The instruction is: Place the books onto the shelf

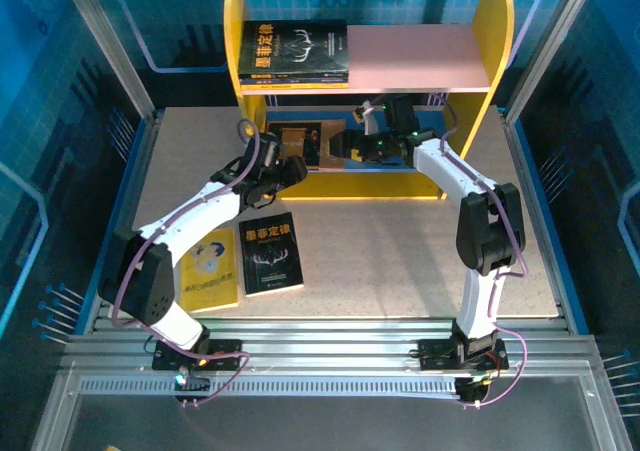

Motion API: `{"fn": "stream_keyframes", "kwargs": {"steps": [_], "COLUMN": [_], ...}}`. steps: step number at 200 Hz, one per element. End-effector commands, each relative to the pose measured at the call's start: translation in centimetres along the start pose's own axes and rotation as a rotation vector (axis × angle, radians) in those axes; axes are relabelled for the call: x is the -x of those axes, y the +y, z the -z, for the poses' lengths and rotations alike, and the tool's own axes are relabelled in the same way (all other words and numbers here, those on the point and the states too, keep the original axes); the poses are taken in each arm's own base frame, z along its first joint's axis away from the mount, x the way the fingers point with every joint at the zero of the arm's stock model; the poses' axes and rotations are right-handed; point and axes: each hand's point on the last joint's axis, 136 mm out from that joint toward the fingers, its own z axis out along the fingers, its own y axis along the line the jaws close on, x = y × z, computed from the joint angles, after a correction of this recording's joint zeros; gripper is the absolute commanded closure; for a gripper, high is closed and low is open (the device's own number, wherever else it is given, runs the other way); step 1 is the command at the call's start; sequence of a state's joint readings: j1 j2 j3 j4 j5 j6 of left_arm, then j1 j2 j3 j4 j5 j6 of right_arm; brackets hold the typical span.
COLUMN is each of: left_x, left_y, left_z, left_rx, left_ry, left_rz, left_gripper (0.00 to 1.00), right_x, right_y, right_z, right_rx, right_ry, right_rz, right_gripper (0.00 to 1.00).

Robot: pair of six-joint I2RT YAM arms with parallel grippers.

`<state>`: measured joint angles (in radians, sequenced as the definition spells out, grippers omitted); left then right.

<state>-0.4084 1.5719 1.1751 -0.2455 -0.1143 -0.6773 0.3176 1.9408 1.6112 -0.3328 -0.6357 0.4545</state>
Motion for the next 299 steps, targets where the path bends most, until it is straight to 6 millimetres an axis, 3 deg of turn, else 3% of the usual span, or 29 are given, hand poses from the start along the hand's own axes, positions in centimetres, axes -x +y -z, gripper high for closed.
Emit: {"fn": "stream_keyframes", "kwargs": {"steps": [1, 47, 145, 226, 299], "left_x": [1.0, 1.1, 2.9, 3.4, 3.9], "left_y": [0.8, 1.1, -0.1, 0.2, 0.3], "left_z": [1.6, 2.0, 0.2, -0.4, 1.1], "left_rx": [0.034, 0.045, 0.022, 0.037, 0.036], "left_ry": [-0.042, -0.047, -0.052, -0.057, -0.074], "left_rz": [-0.012, -0.022, -0.028, -0.027, -0.038], "left_gripper": [0.37, 0.37, 0.37, 0.37, 0.37], "right_x": [-0.9, -0.1, 0.9, 0.2, 1.3], "right_y": [0.9, 0.7, 2.0, 2.7, 0.6], "right_z": [0.7, 0.2, -0.9, -1.1, -0.3], "right_rx": [0.023, 0.043, 0.079, 0.089, 0.048], "right_ry": [0.026, 0.031, 0.033, 0.045, 0.004], "right_rz": [-0.014, -0.020, -0.009, -0.005, -0.037], "right_gripper": [0.12, 0.11, 0.11, 0.11, 0.11]}}
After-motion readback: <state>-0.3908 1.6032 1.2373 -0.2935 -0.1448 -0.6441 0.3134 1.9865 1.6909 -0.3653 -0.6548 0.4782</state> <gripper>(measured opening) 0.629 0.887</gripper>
